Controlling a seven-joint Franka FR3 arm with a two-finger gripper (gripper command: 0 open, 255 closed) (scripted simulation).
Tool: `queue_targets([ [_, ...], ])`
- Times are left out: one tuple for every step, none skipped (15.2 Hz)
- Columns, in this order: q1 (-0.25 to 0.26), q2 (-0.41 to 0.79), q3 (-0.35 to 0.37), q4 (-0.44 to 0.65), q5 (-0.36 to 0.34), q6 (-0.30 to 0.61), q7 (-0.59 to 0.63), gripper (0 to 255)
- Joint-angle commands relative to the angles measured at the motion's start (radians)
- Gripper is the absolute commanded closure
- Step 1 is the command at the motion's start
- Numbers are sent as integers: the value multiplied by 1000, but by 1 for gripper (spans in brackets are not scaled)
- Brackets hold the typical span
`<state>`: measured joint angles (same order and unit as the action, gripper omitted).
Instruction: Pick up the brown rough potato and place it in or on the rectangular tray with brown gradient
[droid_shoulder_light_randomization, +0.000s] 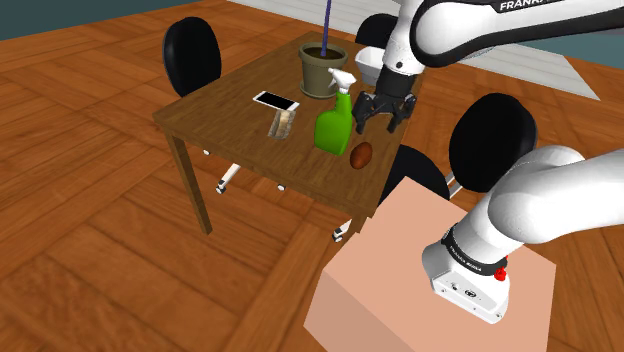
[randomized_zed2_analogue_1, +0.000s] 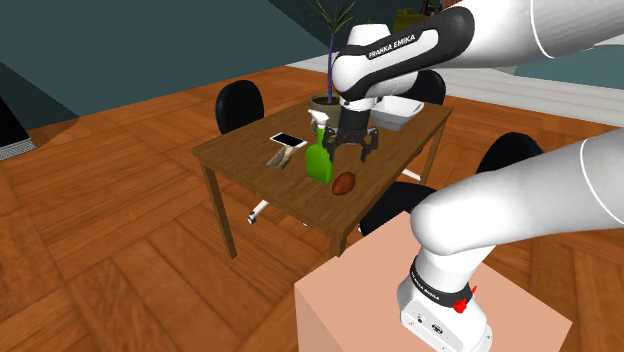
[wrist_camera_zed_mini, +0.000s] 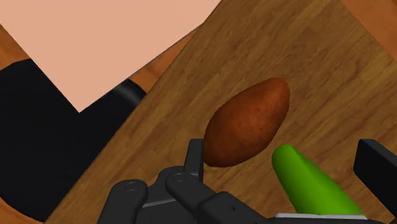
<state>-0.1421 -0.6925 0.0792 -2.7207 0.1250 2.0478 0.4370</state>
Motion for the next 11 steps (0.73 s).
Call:
queue_targets([
  [-29, 39, 8, -44, 11, 106, 57, 0],
  [-41, 61, 14, -65, 18, 159, 87, 0],
  [-53, 86, 20, -84, 25, 213, 116, 0],
  [-63, 108, 26, -99, 31, 258, 140, 0],
  [-62, 120, 27, -106, 33, 277, 139, 0],
  [-61, 133, 28, -112, 35, 295, 138, 0],
  [-60, 145, 30, -118, 37, 314, 138, 0],
  [-59, 158, 31, -124, 39, 333, 137, 0],
  [-57, 172, 32, -130, 41, 352, 136, 0],
  [-56, 186, 33, -135, 43, 371, 135, 0],
  [-55, 200, 35, -140, 46, 391, 134, 0],
])
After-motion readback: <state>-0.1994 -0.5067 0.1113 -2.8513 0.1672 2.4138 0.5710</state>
